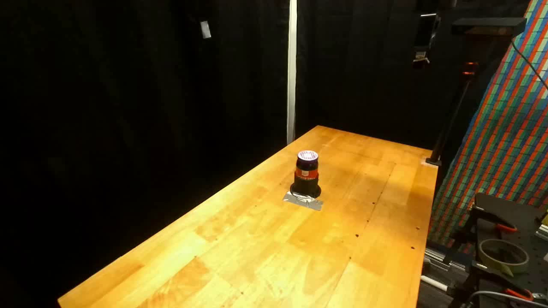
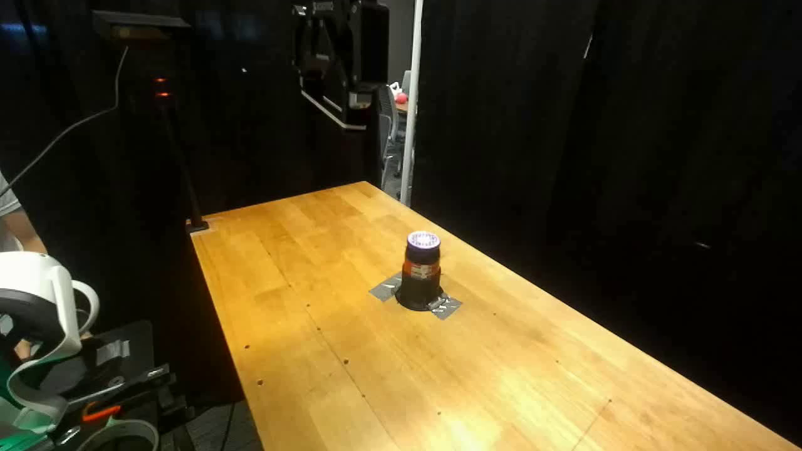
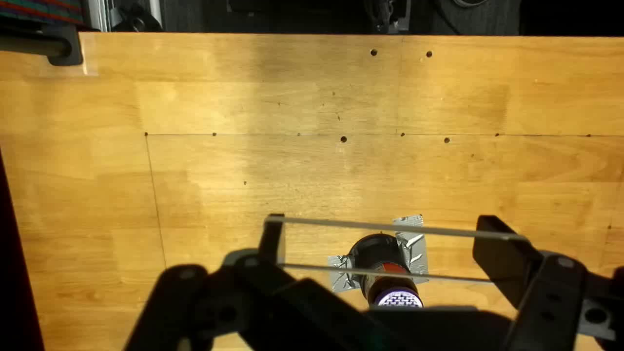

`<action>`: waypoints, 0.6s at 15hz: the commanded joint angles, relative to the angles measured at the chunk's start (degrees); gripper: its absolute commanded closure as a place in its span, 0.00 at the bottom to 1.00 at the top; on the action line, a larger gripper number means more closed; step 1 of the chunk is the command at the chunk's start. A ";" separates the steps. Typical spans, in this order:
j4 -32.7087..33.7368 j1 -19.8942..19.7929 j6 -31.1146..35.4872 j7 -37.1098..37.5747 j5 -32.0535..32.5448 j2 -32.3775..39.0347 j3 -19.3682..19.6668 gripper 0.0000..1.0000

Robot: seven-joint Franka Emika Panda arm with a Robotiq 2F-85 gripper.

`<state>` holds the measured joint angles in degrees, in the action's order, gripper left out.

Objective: Put the rubber band around the jar.

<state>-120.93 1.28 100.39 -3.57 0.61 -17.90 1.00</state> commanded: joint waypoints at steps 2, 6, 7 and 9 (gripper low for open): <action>0.52 -0.29 -0.10 -0.05 -0.08 -0.06 -0.26 0.00; 0.58 -0.29 -0.10 -0.05 -0.08 -0.24 -0.26 0.00; 1.55 -0.03 0.31 0.35 -0.21 1.05 -0.62 0.00; 4.64 0.57 1.16 2.04 1.55 5.83 -2.36 0.00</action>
<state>-120.39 1.35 100.43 -3.49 0.64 -17.45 0.69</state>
